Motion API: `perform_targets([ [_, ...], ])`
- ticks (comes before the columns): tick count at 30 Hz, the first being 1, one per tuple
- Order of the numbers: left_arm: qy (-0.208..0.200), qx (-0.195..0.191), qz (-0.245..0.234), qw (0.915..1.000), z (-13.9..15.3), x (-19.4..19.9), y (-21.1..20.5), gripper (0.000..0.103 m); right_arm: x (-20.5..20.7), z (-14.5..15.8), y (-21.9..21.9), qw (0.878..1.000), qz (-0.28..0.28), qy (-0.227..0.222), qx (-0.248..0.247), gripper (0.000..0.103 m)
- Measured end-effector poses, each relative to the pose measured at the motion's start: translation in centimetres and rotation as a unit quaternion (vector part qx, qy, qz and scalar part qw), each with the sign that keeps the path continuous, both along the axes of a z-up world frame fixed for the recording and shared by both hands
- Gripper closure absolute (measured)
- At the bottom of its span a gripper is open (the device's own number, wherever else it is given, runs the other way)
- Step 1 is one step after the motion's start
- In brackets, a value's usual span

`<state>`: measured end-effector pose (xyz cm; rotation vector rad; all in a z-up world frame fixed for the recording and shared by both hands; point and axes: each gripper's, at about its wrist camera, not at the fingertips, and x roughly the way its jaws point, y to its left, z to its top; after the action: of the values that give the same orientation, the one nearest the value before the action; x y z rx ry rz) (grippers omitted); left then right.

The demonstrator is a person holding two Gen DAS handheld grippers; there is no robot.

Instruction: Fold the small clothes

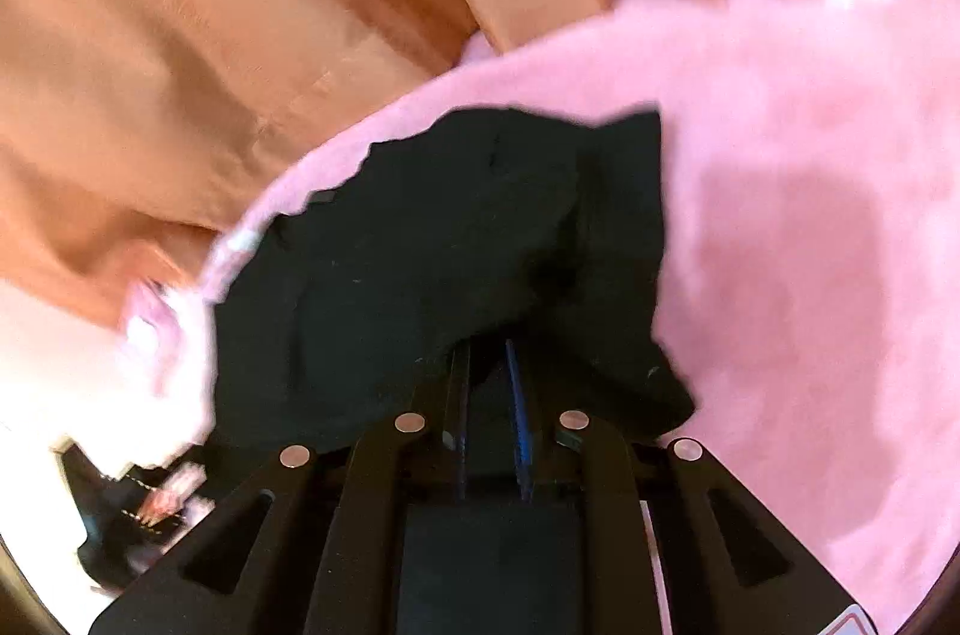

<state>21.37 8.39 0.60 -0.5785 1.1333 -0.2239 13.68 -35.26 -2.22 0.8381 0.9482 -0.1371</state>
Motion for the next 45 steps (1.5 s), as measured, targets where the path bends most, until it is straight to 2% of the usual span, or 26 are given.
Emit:
perform_targets([
  [1, 0.005, -0.013, 0.002, 0.9999, -0.1, 0.0, 0.0, 0.051, 0.1, 0.1, 0.0, 1.0, -0.001, -0.007, 0.012, 0.085],
  [3, 0.032, -0.059, 0.013, 0.9977, -1.0, 0.2, -0.1, 0.051, 0.5, 0.5, 0.6, 1.0, 0.014, -0.011, -0.002, 0.061],
  [4, 0.042, -0.077, 0.016, 0.996, -1.4, 0.5, -0.2, 0.05, 0.4, 0.5, 0.8, 1.0, 0.019, -0.011, -0.006, 0.057],
  [6, 0.07, -0.103, 0.028, 0.9918, -3.3, 1.5, -0.4, 0.051, 0.4, 0.5, 1.3, 1.0, 0.024, -0.009, -0.008, 0.055],
  [8, 0.047, -0.107, 0.044, 0.9921, -3.5, 1.9, -0.3, 0.053, 1.3, 0.0, 2.0, 1.0, 0.024, -0.007, -0.008, 0.055],
  [9, 0.039, -0.097, 0.047, 0.9934, -3.3, 2.2, -0.3, 0.055, 1.5, -0.2, 2.1, 1.0, 0.023, -0.007, -0.016, 0.056],
  [10, 0.026, -0.079, 0.048, 0.9953, -2.9, 2.6, -0.3, 0.061, 1.8, -0.5, 2.0, 0.999, 0.025, -0.006, -0.023, 0.059],
  [11, 0.002, -0.053, 0.052, 0.9973, -2.2, 3.1, -0.2, 0.072, 2.1, -0.8, 2.1, 0.999, 0.03, -0.005, -0.032, 0.076],
  [12, -0.015, -0.027, 0.057, 0.9979, -1.8, 3.5, 0.0, 0.079, 2.5, -0.8, 2.2, 0.998, 0.036, -0.005, -0.041, 0.098],
  [13, -0.027, -0.008, 0.059, 0.9979, -1.4, 3.8, 0.1, 0.092, 2.6, -0.2, 2.4, 0.998, 0.038, -0.014, -0.052, 0.099],
  [17, -0.032, 0.002, 0.069, 0.9971, -1.2, 5.2, 1.2, 0.094, 2.1, 6.5, 3.7, 0.985, 0.081, -0.148, -0.038, 0.1],
  [18, -0.032, 0.01, 0.073, 0.9968, -1.4, 5.4, 1.3, 0.095, 1.8, 7.7, 4.0, 0.98, 0.096, -0.165, -0.053, 0.1],
  [20, -0.024, 0.007, 0.079, 0.9965, -1.8, 5.5, 1.7, 0.095, 1.9, 7.0, 3.8, 0.982, 0.098, -0.127, -0.103, 0.1],
  [22, -0.017, -0.007, 0.078, 0.9968, -2.0, 5.4, 2.0, 0.096, 2.6, 3.6, 2.6, 0.986, 0.086, -0.032, -0.143, 0.1],
  [23, -0.014, -0.009, 0.076, 0.997, -2.0, 5.4, 2.0, 0.096, 2.9, 1.9, 1.7, 0.989, 0.075, 0.002, -0.13, 0.1],
  [24, -0.012, -0.003, 0.073, 0.9972, -2.0, 5.4, 1.9, 0.096, 2.7, 0.3, 0.8, 0.994, 0.059, 0.017, -0.088, 0.1],
  [25, -0.013, 0.007, 0.071, 0.9974, -2.0, 5.3, 1.8, 0.096, 2.6, 0.1, 0.7, 0.996, 0.054, 0.015, -0.071, 0.1],
  [28, -0.015, 0.028, 0.064, 0.9974, -1.8, 5.2, 1.2, 0.096, 3.1, 2.0, 2.1, 0.992, 0.095, -0.015, -0.084, 0.098],
  [31, -0.02, 0.043, 0.06, 0.997, -1.8, 5.3, 0.7, 0.095, 3.3, 1.4, 2.5, 0.99, 0.087, 0.016, -0.107, 0.085],
  [32, -0.023, 0.049, 0.06, 0.9968, -1.8, 5.3, 0.5, 0.095, 3.4, 0.7, 2.1, 0.992, 0.077, 0.028, -0.098, 0.085],
  [35, -0.035, 0.068, 0.059, 0.9953, -1.4, 5.0, 0.1, 0.096, 3.5, 0.6, 1.3, 0.996, 0.061, 0.016, -0.069, 0.1],
  [39, -0.057, 0.085, 0.067, 0.9924, -0.7, 4.5, 0.2, 0.097, 2.9, 5.7, 2.4, 0.989, 0.082, -0.088, -0.089, 0.1],
  [41, -0.051, 0.094, 0.072, 0.9917, -1.1, 4.6, 0.5, 0.097, 2.2, 6.8, 2.6, 0.984, 0.086, -0.11, -0.108, 0.1],
  [43, -0.043, 0.088, 0.068, 0.9929, -1.8, 4.6, 1.0, 0.097, 2.2, 4.2, 1.3, 0.988, 0.08, -0.049, -0.122, 0.101],
  [44, -0.044, 0.088, 0.062, 0.9933, -1.9, 4.6, 1.0, 0.097, 2.2, 1.4, 0.0, 0.991, 0.068, 0.01, -0.117, 0.101],
  [45, -0.045, 0.091, 0.056, 0.9933, -1.9, 4.6, 1.0, 0.097, 2.2, 0.1, -0.5, 0.992, 0.066, 0.027, -0.103, 0.103],
])
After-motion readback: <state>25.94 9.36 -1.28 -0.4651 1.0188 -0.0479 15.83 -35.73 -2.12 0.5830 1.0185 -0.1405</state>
